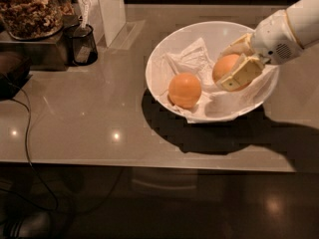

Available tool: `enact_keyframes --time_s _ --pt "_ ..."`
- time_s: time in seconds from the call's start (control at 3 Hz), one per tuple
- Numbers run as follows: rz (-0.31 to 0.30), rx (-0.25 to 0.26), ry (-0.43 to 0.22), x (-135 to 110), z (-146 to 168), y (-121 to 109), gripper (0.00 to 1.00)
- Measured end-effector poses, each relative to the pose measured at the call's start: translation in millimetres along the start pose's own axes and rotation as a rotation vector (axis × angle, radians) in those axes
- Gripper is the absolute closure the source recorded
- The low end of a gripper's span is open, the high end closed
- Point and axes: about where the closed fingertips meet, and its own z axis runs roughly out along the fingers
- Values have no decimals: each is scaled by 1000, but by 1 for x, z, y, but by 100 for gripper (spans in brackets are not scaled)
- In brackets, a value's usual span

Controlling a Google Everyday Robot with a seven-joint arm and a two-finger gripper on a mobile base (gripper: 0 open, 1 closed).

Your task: Pick orange from white bowl

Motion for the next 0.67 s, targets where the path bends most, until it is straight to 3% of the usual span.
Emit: enact_keyframes --time_s 0.67 --pt "12 95 -27 -9 -58 31 100"
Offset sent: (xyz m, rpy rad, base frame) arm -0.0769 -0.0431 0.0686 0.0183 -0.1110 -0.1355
